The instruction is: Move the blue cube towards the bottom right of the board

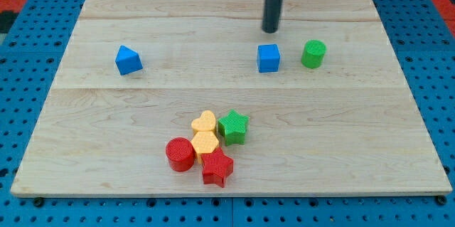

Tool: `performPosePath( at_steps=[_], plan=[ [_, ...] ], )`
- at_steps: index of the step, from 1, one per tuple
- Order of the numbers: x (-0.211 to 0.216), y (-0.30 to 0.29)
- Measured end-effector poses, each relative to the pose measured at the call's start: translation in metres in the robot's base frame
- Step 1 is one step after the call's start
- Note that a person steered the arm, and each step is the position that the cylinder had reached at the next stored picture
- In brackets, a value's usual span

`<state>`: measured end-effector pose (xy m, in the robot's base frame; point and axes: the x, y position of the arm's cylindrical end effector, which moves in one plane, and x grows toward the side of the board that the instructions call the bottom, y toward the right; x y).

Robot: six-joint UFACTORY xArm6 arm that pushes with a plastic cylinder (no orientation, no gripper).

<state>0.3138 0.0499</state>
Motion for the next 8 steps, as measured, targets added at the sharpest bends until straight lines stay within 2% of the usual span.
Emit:
performPosePath(
  at_steps=[1, 2, 3, 4, 5, 6, 7, 8],
  plan=[
    [0.042, -0.031],
    [0.056, -0.007],
    [0.026, 0.006],
    [0.059, 0.033],
    [0.119, 0.072],
    [0.148, 0.055],
    [0.122, 0.056],
    [0.123, 0.019]
  ],
)
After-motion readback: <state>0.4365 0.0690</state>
